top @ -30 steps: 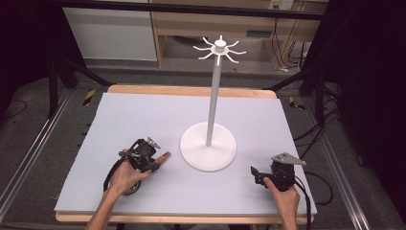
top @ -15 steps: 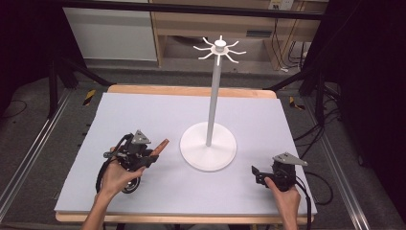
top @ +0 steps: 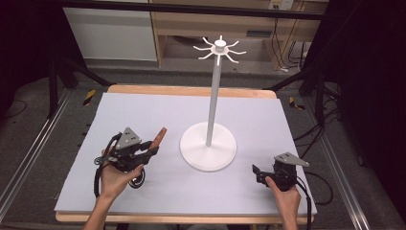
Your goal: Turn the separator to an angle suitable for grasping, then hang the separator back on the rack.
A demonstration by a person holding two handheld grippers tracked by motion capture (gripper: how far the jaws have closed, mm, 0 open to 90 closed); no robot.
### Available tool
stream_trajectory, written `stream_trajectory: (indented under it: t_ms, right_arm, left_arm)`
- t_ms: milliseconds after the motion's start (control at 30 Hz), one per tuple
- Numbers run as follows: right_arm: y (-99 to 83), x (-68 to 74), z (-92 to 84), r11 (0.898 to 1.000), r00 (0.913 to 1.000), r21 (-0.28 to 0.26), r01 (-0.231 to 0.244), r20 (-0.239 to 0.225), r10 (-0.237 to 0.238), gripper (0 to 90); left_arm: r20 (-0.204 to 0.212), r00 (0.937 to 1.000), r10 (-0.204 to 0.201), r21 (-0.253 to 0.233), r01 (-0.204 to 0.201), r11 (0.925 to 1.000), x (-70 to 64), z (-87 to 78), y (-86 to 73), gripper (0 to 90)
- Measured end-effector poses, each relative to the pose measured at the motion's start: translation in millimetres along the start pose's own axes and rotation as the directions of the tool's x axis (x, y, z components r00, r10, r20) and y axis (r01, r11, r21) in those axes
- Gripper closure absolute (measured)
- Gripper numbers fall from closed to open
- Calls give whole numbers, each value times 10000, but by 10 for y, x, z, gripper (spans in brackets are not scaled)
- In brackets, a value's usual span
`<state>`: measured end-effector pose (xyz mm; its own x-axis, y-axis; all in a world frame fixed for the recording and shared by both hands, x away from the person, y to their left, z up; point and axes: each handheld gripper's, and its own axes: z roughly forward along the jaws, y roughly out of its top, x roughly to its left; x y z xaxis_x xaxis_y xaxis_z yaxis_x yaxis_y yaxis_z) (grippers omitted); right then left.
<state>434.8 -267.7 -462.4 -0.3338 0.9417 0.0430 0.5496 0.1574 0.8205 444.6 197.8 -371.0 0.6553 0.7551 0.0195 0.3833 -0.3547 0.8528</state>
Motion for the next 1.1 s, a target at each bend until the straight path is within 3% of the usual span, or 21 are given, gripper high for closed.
stream_trajectory:
  t_ms: [133, 167, 233, 500, 533, 767, 1100]
  right_arm:
    - [-2, 3, 10, 10000, 10000, 35, 84, 11, -84, 60]
    - [-2, 3, 10, 10000, 10000, 35, 84, 11, -84, 60]
    - [1, 4, 2, 10000, 10000, 39, -1, -32, 1, 59]
    - [1, 5, -1, 10000, 10000, 13, -31, -34, 31, 59]
    - [0, 0, 1, 10000, 10000, -13, 25, 11, -25, 59]
    - [0, -1, 0, 10000, 10000, -32, 13, 75, -12, 58]
    - [-6, 6, -1, 9999, 10000, -77, 86, 9, -86, 57]
  left_arm:
    - [-33, 9997, -240, -922, 236, 9955, -9, -134, 35, 675]
    - [-33, 9997, -240, -922, 236, 9955, -9, -134, 35, 675]
    - [-37, 9994, -353, -1389, 344, 9897, -29, -205, 59, 675]
    - [-12, 9994, -347, -2227, 336, 9743, -100, -349, 153, 675]
    - [29, 9994, -358, -2482, 354, 9681, -105, -388, 176, 675]
    - [31, 9988, -496, -2619, 486, 9639, -53, -434, 238, 675]
    - [-55, 9977, -672, -3139, 620, 9474, -14, -493, 538, 675]
